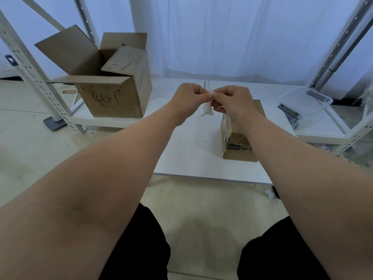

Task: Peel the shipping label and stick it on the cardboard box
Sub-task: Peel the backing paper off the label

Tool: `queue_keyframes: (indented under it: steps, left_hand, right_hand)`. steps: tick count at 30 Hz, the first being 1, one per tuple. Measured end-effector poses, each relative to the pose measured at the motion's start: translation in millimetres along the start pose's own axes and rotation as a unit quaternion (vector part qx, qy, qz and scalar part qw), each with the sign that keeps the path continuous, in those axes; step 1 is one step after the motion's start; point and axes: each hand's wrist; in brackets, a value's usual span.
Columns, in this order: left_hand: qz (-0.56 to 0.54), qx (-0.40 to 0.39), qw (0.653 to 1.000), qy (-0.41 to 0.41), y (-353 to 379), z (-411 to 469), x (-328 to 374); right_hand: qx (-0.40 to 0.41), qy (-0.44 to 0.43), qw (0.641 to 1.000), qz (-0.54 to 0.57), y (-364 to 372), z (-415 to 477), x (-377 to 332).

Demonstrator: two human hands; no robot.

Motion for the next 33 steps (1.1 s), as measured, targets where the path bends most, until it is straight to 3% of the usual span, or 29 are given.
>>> queue_keyframes:
  steps: [22, 33]
  left_hand:
    - [0.060, 0.047, 0.993, 0.088, 2.7, 3.6, -1.7]
    - [0.001, 0.034, 0.999, 0.033, 6.1, 3.7, -0.1]
  right_hand:
    - [0.010, -0.002, 1.000, 0.022, -1.9, -0.4, -2.9]
    - [0.012, -0.021, 0.999, -0.021, 1.8, 0.6, -3.3]
Point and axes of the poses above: each hand's wrist, its own z-axis towards the middle knuckle, its own y-axis out of the palm, x = y × z, and after that the axes turned 6 degrees about z, right-handed
